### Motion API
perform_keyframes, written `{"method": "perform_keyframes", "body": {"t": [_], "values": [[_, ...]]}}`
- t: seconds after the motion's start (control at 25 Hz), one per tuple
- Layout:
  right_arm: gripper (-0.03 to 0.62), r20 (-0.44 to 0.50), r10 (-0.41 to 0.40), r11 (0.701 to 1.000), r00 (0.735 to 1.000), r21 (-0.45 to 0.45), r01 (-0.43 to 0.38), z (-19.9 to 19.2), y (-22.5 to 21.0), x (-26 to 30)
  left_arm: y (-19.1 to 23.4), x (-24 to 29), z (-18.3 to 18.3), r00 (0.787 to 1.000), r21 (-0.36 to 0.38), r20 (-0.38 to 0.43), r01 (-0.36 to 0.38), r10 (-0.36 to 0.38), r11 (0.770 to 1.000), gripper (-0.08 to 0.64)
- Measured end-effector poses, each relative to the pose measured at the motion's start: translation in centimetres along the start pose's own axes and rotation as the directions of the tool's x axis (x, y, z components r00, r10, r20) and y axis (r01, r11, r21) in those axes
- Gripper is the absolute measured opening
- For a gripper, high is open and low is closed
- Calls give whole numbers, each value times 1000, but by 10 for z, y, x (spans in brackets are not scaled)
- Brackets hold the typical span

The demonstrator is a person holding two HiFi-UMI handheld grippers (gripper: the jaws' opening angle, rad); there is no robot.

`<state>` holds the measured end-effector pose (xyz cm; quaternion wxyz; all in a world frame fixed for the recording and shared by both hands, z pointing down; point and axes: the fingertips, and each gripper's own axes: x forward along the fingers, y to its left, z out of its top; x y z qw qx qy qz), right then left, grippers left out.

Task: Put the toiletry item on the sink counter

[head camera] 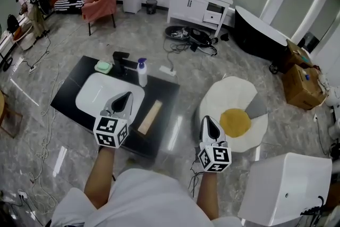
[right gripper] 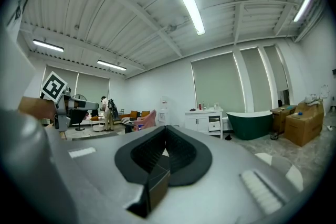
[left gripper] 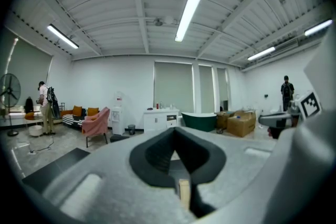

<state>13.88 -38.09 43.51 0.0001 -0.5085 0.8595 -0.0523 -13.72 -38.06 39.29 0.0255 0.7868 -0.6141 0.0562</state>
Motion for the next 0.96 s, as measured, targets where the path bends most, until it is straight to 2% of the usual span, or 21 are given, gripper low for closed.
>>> {"method": "perform_keyframes", "body": {"t": [0.48,0.96], "values": [[3,11,5,1000,1000,1,-5,2,-3,8,2,0,15,999,31,34,3,-4,1000,-2],[3,12,9,1000,1000,0,-9,-4,-10,12,-2,6,6,999,25,34,10,-11,1000,-2]]}}
